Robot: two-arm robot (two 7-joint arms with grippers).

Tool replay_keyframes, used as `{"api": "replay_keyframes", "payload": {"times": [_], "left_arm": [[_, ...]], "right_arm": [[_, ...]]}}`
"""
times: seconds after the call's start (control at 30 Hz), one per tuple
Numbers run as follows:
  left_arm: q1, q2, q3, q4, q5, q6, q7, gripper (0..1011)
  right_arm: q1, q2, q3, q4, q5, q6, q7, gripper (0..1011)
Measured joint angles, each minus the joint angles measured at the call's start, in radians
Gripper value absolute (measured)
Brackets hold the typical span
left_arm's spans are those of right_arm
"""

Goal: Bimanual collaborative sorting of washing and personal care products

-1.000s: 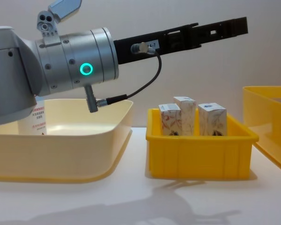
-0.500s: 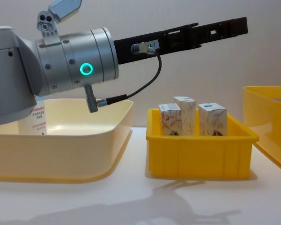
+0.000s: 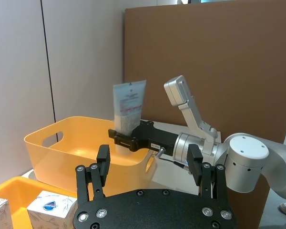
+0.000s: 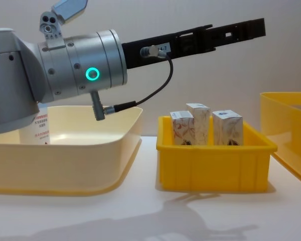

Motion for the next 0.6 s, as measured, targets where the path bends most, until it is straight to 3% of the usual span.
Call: {"api": "replay_keyframes", "payload": {"times": [0.1, 0.17, 0.37, 0.6], "left_arm": [[0.000, 0.000, 0.000, 0.000, 0.000, 0.000, 0.000, 1003], [0.000, 0.000, 0.000, 0.000, 0.000, 0.000, 0.000, 1003], [0.000, 0.000, 0.000, 0.000, 0.000, 0.000, 0.000, 1003], [0.000, 0.000, 0.000, 0.000, 0.000, 0.000, 0.000, 1003]], "right_arm": [[0.001, -0.003, 0.000, 0.003, -0.001, 0.003, -0.001, 666], [0.002, -0.004, -0.001, 0.004, -0.002, 0.004, -0.002, 768], [0.004, -0.007, -0.001, 0.008, -0.004, 0.007, -0.003, 941], [0.004, -0.009, -0.001, 0.010, -0.005, 0.009, -0.004, 1001]]}}
